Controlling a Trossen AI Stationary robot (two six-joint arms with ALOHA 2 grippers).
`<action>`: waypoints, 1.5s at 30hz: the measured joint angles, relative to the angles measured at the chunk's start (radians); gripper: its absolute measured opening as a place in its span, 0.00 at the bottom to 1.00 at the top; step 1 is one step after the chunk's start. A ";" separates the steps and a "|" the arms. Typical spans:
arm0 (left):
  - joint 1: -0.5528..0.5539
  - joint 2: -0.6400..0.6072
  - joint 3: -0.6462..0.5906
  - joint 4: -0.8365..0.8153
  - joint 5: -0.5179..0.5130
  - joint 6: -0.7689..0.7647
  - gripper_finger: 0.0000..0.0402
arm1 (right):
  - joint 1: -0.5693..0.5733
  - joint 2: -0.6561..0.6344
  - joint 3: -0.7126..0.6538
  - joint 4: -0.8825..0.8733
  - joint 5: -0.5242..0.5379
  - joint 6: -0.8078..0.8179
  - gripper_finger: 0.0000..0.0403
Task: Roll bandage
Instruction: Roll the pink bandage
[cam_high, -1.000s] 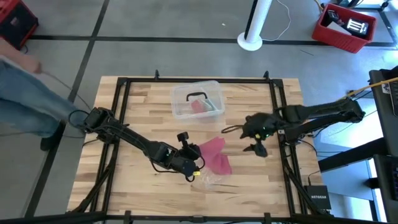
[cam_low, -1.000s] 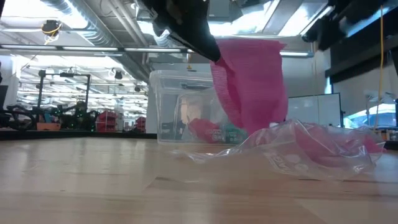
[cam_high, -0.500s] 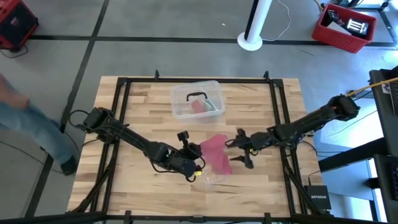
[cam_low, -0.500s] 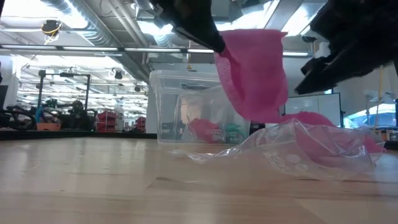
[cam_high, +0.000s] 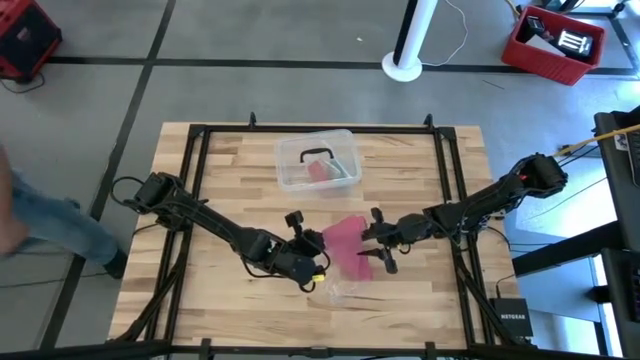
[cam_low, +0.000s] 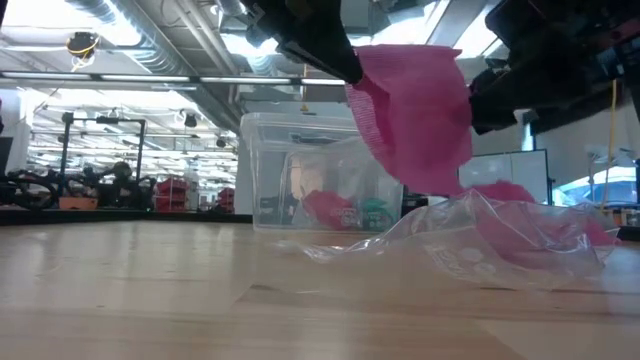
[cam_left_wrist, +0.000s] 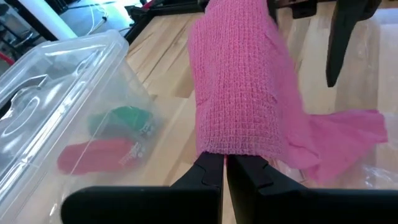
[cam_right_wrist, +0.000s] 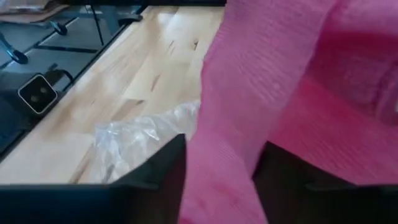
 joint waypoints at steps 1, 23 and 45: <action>0.002 0.000 0.000 -0.001 0.000 -0.008 0.00 | 0.000 0.000 0.000 0.020 -0.006 0.012 0.32; -0.001 0.000 -0.003 -0.011 0.023 0.054 0.00 | -0.004 -0.200 0.599 -0.467 0.062 -0.243 0.03; 0.014 0.000 -0.003 -0.029 0.101 0.075 0.00 | -0.277 -0.173 0.905 -0.417 -0.210 -0.198 0.02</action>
